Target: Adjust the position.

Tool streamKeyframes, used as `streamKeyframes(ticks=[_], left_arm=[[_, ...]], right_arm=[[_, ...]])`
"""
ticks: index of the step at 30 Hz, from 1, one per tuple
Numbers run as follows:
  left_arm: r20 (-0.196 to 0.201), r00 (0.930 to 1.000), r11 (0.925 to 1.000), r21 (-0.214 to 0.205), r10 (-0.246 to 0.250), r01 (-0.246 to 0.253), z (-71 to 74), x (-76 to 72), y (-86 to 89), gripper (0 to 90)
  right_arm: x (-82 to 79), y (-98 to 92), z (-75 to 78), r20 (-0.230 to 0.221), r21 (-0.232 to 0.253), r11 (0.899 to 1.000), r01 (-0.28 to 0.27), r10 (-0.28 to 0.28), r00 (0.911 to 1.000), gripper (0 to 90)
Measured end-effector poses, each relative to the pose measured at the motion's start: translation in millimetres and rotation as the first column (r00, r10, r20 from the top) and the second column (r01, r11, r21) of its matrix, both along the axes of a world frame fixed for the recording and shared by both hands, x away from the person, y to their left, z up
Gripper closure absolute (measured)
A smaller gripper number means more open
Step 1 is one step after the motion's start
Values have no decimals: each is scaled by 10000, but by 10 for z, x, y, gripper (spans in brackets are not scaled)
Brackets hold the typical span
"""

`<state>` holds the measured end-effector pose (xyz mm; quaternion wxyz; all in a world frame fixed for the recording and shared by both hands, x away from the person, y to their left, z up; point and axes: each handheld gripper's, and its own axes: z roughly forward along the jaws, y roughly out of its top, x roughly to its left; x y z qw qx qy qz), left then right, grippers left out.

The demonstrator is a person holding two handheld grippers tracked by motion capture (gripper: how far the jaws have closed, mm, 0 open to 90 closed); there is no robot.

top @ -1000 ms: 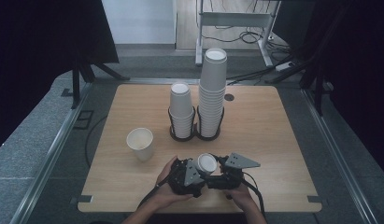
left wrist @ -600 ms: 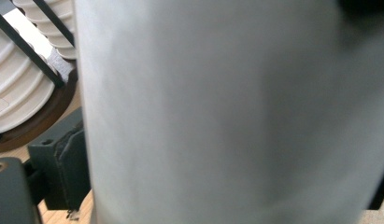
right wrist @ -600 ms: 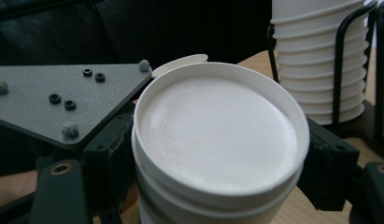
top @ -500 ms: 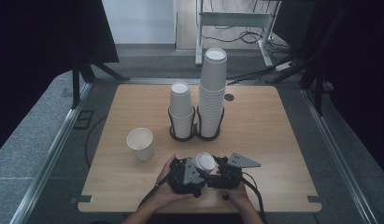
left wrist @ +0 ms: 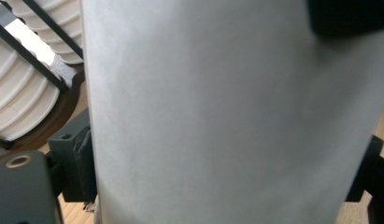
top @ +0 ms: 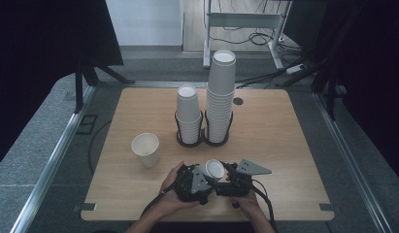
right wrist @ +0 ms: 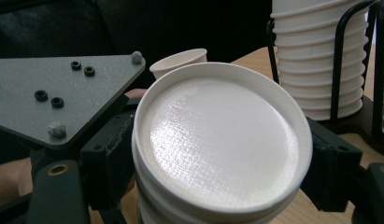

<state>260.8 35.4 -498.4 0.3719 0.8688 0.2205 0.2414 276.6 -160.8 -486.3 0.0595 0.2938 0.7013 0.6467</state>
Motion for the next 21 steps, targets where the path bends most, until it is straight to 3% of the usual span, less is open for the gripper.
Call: streamKeyframes(ticks=[6, 13, 21], left_arm=[[-130, 9999, 10000, -89, -30, 29, -9, 18, 17, 131], [-185, 9997, 9998, 159, -134, 137, -7, 40, 43, 130], [-243, 9997, 9999, 149, 53, -50, 1, 80, 94, 129]], right_arm=[[-11, 9, 20, 157, -766, 9971, 31, -20, 9999, 141], [0, -33, 45, 177, -759, 9971, 13, 0, 9998, 138], [-16, -119, 109, 353, -819, 9964, 225, -196, 9992, 138]])
